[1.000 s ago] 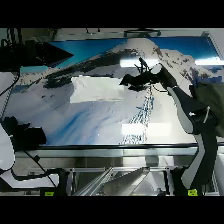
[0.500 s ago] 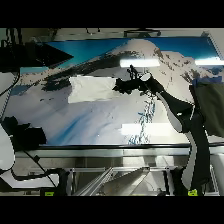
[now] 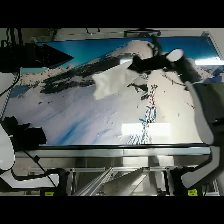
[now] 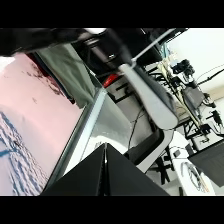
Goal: Fold the shirts.
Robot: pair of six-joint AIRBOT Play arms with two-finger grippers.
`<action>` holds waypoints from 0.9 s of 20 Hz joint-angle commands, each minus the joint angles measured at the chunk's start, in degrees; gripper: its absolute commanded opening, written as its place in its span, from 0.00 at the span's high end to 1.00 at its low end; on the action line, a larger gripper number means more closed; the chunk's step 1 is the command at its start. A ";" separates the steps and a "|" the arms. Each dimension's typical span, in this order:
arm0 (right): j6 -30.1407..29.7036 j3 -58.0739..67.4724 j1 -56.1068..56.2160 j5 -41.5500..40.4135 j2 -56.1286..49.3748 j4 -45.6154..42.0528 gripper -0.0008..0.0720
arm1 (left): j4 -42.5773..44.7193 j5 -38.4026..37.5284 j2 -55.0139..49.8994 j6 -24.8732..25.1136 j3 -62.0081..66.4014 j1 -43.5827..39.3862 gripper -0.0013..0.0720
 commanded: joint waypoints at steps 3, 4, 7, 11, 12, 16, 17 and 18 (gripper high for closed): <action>3.56 0.00 -14.34 16.15 17.64 -12.61 0.96 | 0.00 -0.09 0.00 -0.13 -0.02 -0.02 0.98; 3.56 0.00 -17.35 18.67 19.58 -13.49 0.96 | -0.02 -0.11 0.00 -0.35 -0.02 -0.02 0.98; 3.56 0.00 -26.12 23.45 23.02 -14.25 0.96 | -0.02 -0.09 0.00 -1.22 -0.02 -0.59 0.98; 3.26 0.02 -35.54 19.80 22.88 -14.23 0.96 | 0.44 -0.28 0.00 -1.20 -0.02 -3.89 0.98; 1.86 0.02 -37.22 16.37 22.10 -13.84 0.96 | 0.44 -0.24 0.00 -1.20 -0.02 -5.11 0.98; -4.68 6.36 -41.94 5.53 16.26 -5.03 0.96 | 0.46 0.11 0.00 -1.18 -0.02 -9.27 0.98; -4.83 11.52 -42.97 5.14 13.60 -2.60 0.96 | 0.46 0.76 0.00 -1.18 -0.02 -10.01 0.98; -4.07 17.79 -43.98 5.66 10.64 -0.96 0.96 | 0.46 1.51 0.00 -1.18 -0.02 -10.62 0.98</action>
